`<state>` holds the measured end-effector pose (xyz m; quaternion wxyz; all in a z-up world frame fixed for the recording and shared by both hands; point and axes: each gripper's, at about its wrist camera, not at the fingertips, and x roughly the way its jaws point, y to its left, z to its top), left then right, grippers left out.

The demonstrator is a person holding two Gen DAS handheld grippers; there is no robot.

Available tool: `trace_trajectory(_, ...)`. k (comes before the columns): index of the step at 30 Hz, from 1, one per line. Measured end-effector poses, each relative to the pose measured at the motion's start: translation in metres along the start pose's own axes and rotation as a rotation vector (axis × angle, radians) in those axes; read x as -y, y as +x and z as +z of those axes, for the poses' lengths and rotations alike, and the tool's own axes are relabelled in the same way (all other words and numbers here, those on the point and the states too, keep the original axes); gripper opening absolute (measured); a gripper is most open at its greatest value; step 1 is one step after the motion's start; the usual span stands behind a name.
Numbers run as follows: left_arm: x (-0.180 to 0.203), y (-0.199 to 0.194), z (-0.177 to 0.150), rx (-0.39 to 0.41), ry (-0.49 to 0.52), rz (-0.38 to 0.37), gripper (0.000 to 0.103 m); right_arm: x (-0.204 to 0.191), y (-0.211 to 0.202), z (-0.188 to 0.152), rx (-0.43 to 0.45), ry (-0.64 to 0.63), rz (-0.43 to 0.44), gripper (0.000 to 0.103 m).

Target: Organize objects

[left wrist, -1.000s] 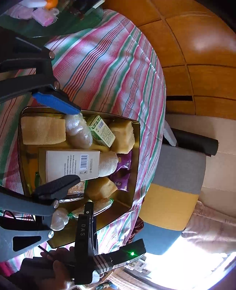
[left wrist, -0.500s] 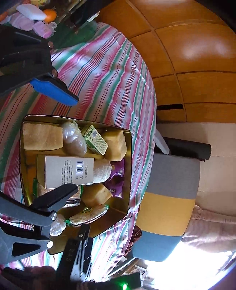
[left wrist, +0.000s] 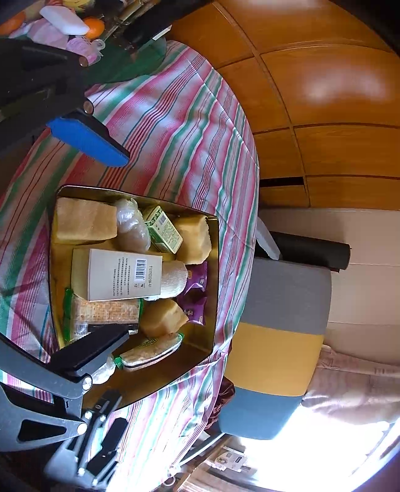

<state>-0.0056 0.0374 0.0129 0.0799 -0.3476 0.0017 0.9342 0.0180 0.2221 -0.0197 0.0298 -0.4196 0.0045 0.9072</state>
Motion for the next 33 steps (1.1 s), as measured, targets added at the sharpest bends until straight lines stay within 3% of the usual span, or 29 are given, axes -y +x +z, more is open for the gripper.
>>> trace_trajectory(12,-0.0006,-0.0012,-0.0037,-0.001,0.003,0.053,0.103,-0.0001,-0.0023,0.0000,0.021,0.014,-0.019,0.051)
trace_trajectory(33,0.0023,0.0030,-0.0062,-0.010,0.030,0.047,0.102,-0.0069,-0.0037,0.0065,0.034,0.004,-0.014,0.051)
